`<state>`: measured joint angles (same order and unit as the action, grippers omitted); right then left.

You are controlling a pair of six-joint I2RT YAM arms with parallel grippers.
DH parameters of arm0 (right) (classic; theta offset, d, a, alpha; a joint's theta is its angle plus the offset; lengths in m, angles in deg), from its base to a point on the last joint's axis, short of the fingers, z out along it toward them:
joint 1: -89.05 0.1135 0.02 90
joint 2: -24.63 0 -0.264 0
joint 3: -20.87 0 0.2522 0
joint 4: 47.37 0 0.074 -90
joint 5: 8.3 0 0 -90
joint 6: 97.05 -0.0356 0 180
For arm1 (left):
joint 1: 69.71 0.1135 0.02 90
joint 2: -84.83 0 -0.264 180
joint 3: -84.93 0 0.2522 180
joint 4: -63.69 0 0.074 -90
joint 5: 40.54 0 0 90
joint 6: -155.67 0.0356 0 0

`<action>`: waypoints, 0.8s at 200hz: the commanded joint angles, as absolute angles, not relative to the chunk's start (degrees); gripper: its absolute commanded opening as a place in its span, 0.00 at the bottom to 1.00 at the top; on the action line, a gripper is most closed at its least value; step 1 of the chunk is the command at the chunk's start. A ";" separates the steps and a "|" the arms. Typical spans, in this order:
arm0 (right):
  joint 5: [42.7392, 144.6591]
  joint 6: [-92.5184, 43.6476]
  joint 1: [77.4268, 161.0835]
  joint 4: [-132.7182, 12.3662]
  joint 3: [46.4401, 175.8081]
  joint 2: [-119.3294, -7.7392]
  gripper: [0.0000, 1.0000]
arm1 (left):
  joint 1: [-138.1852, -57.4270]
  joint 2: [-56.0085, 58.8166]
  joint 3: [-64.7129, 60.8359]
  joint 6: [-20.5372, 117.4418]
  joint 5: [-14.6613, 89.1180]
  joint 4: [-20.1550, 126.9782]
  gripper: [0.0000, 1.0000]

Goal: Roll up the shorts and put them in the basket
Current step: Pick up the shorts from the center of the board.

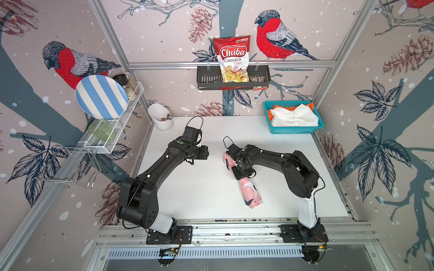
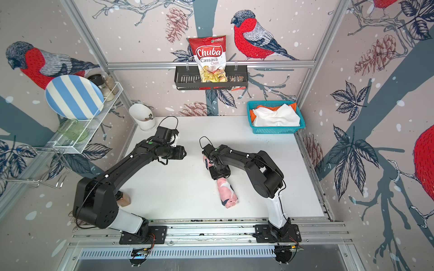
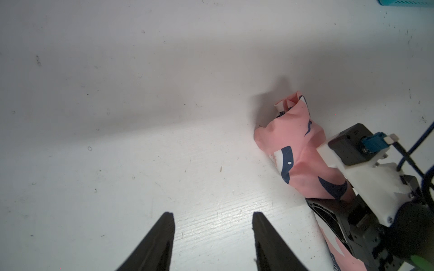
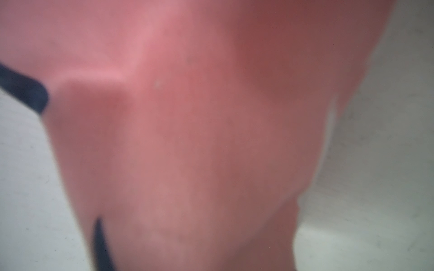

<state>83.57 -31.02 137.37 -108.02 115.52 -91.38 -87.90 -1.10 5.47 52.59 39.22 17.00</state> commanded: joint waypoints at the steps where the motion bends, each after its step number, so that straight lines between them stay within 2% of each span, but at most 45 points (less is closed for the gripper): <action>1: 92.99 -31.98 136.54 -103.87 113.69 -90.74 0.40 | -87.32 -0.42 5.68 53.73 38.42 18.11 0.57; 48: 110.22 -38.48 128.80 -90.72 111.63 -83.57 0.26 | -86.74 0.10 5.92 53.93 38.21 18.20 0.57; 83: 118.42 -47.41 119.11 -78.93 111.96 -79.16 0.25 | -85.79 0.28 6.03 53.85 37.55 18.38 0.57; 131: 120.97 -59.75 101.41 -66.13 115.27 -77.41 0.23 | -85.01 -0.24 6.17 53.69 37.07 18.62 0.57; 160: 117.94 -66.33 91.55 -61.61 122.43 -80.74 0.24 | -84.69 -1.07 6.14 53.51 37.06 18.53 0.57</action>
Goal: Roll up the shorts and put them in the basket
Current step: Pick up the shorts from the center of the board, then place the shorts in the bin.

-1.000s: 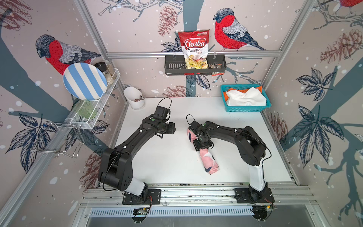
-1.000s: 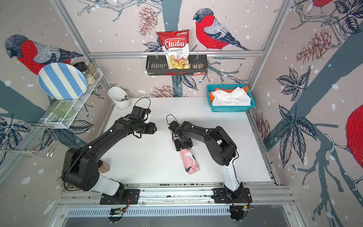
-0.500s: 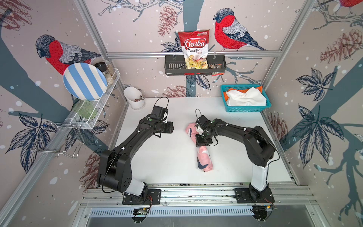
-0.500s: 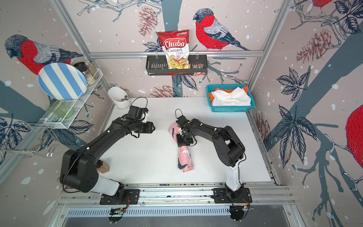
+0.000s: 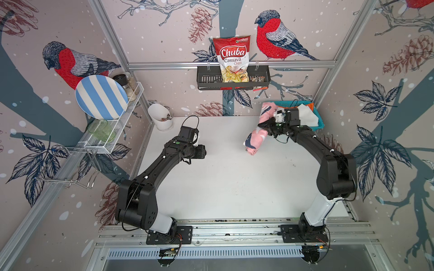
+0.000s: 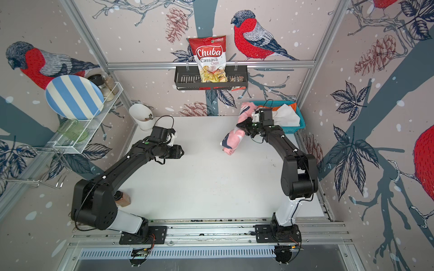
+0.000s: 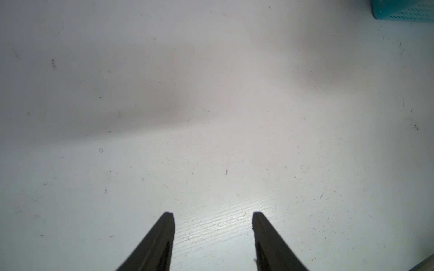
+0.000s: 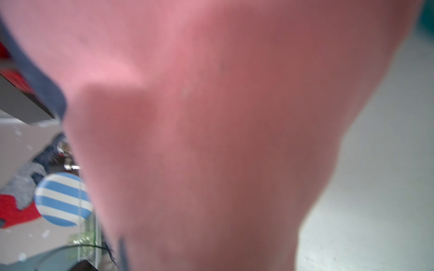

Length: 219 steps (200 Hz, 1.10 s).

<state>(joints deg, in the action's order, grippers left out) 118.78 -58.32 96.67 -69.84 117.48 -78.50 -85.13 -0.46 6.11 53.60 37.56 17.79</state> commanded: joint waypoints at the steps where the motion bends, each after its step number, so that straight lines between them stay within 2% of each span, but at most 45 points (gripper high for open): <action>1: 117.75 -66.53 91.27 -61.54 122.79 -80.97 0.24 | -84.67 -1.10 6.13 53.53 37.06 18.50 0.57; 23: 111.47 -72.01 86.34 -59.59 129.18 -86.45 0.26 | -84.41 -1.72 6.15 53.53 36.98 18.51 0.57; 47: 105.89 -82.47 82.43 -52.03 130.31 -91.96 0.25 | -84.15 -2.15 6.29 53.47 37.14 18.40 0.57; 102: 93.08 -91.66 79.33 -49.72 139.35 -102.45 0.26 | -83.50 -2.57 6.36 53.63 38.82 17.94 0.57; 124: 94.61 -92.12 78.73 -54.41 147.37 -108.69 0.27 | -83.33 -3.19 6.30 53.47 38.58 17.77 0.56; 179: 96.84 -90.13 78.45 -61.07 151.26 -115.46 0.27 | -83.27 -3.41 6.48 53.47 38.33 17.83 0.56; 219: 100.97 -85.36 77.90 -69.93 160.07 -121.43 0.35 | -83.29 -3.36 6.43 53.48 38.14 17.82 0.56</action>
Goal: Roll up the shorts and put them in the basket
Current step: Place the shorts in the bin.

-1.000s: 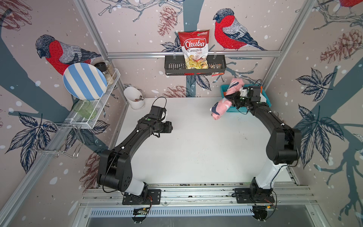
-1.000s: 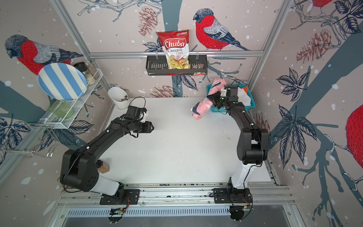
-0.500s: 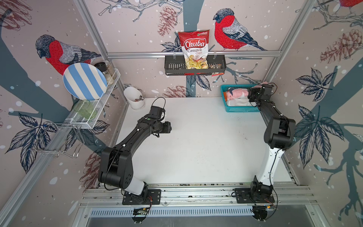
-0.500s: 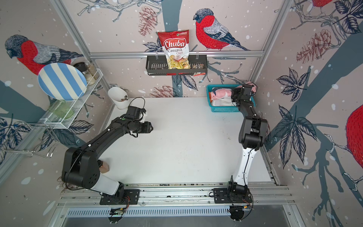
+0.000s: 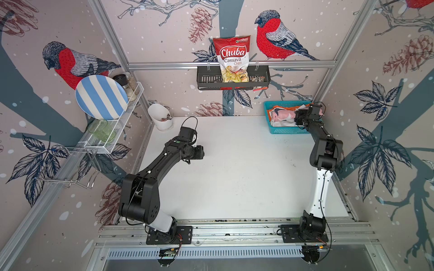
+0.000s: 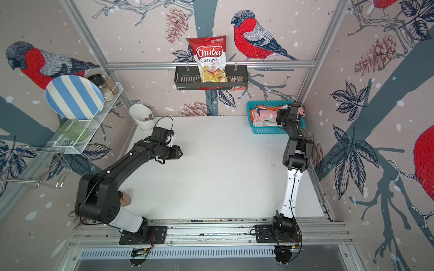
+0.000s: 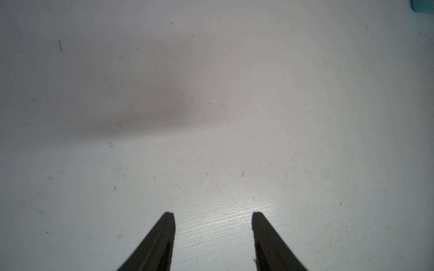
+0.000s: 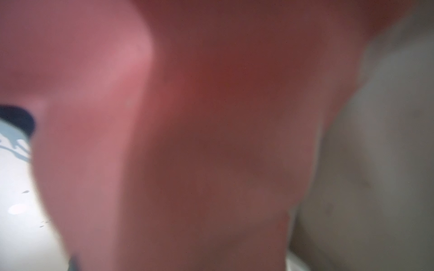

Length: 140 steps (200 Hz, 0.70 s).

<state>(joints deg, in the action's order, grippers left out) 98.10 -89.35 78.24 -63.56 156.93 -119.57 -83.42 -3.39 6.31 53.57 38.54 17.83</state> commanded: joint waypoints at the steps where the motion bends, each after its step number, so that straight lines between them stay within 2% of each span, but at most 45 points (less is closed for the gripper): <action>1: 101.00 -85.36 77.87 -69.97 160.02 -121.44 0.35 | -83.31 -3.39 6.46 53.51 38.09 17.79 0.56; 26: 105.18 -84.74 77.85 -68.43 160.20 -120.63 0.30 | -83.29 -3.58 6.43 53.45 37.19 18.03 0.56; 70: 107.60 -83.83 77.71 -73.26 167.58 -124.28 0.35 | -83.32 -2.97 6.51 53.39 37.68 18.03 0.57; 95: 108.05 -82.46 77.55 -77.00 170.92 -127.43 0.41 | -83.33 -3.06 6.34 53.46 37.24 17.89 0.56; 125: 107.41 -81.21 77.49 -79.34 170.09 -126.26 0.60 | -83.32 -2.63 6.39 53.43 37.24 18.03 0.56; 136: 105.88 -80.72 77.50 -80.46 170.03 -124.79 0.72 | -83.24 -2.62 6.34 53.37 37.24 18.04 0.56; 140: 105.32 -80.64 77.48 -80.91 170.05 -124.09 0.81 | -83.24 -2.62 6.39 53.37 37.17 18.03 0.56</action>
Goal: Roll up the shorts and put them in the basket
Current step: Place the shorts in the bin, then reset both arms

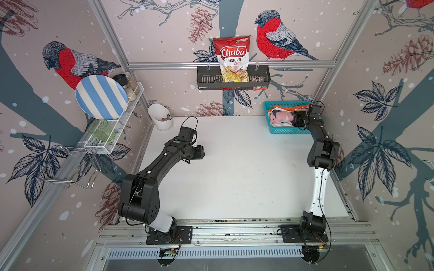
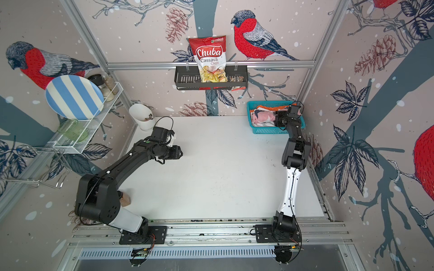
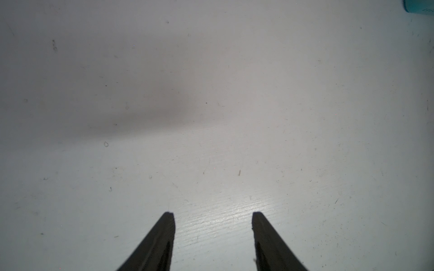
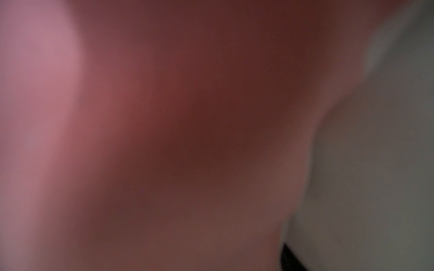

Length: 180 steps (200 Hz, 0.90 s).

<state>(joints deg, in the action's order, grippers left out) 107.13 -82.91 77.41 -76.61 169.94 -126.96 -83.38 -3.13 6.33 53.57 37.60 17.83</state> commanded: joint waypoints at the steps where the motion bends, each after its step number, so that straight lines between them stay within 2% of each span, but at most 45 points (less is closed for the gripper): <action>1: 105.15 -80.63 77.47 -81.04 170.02 -123.91 0.84 | -83.24 -2.62 6.39 53.37 37.16 18.03 0.56; 5: 104.62 -80.57 77.45 -81.48 170.01 -123.25 0.96 | -83.24 -2.62 6.37 53.38 37.03 18.03 0.57; 8: 104.13 -80.52 77.50 -81.79 169.94 -122.69 0.99 | -83.24 -2.62 6.39 53.41 36.87 18.07 0.57; 45: 101.74 -82.54 76.77 -85.61 167.40 -116.63 1.00 | -82.77 -2.03 6.34 53.29 35.23 18.51 0.57; 101: 94.85 -86.11 75.91 -102.93 167.30 -108.25 1.00 | -82.01 -1.56 6.65 53.09 34.80 18.82 0.57; 113: 96.40 -85.44 76.41 -99.26 165.07 -106.01 1.00 | -81.93 -1.73 6.55 53.10 34.70 18.83 0.57; 136: 103.58 -84.54 78.91 -80.69 159.35 -103.56 1.00 | -81.68 -1.91 6.55 52.93 34.60 18.99 0.57; 180: 110.11 -88.12 84.57 -67.47 169.26 -116.00 1.00 | -80.87 -2.44 6.70 52.87 32.73 19.39 0.58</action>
